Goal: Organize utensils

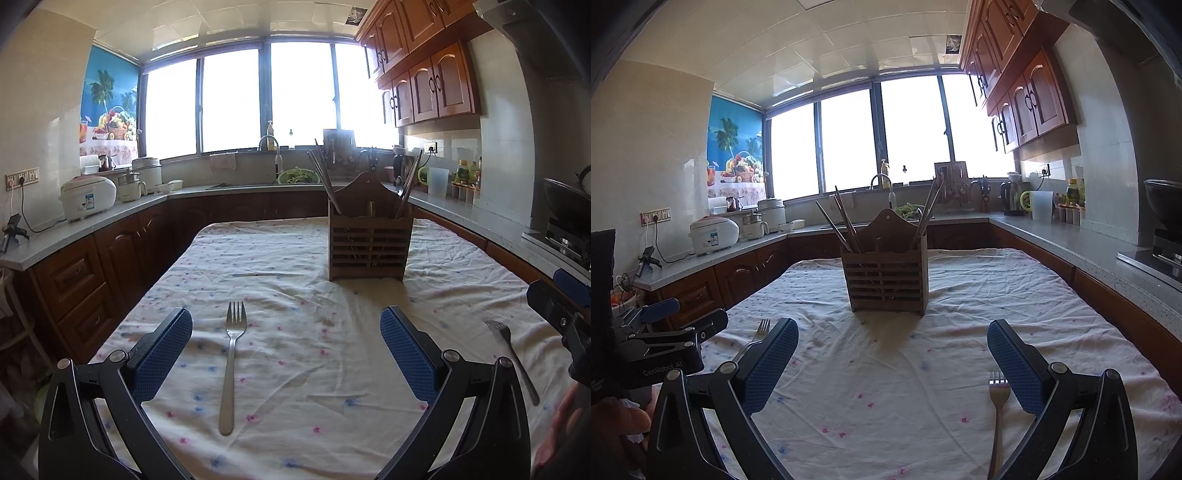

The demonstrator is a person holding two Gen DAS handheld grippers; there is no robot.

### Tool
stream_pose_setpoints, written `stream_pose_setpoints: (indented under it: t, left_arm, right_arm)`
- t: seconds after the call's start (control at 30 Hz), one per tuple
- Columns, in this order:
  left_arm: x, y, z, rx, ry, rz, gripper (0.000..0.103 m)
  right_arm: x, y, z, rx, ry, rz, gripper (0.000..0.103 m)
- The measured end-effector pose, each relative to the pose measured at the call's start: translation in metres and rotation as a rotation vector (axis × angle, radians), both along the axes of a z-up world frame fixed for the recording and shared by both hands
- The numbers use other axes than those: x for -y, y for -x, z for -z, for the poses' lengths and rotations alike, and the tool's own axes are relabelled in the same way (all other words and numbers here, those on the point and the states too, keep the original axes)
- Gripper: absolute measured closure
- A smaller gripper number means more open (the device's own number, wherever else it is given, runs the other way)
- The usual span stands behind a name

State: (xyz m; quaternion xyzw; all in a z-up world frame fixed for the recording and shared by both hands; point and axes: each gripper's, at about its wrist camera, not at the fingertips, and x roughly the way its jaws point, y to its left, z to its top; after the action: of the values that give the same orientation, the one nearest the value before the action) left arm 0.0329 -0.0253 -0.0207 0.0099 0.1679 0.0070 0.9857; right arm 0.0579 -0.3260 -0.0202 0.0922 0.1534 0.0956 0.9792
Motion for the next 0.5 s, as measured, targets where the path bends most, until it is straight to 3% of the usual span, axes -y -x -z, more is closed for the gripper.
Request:
stream_pose_setpoints:
  t: [0.5]
  left_arm:
    - [0.0021,-0.0039,0.0009,-0.007,-0.006,0.004,0.0]
  right_arm:
    - [-0.0003,0.0002,-0.0015,0.001,-0.002,-0.002,0.0]
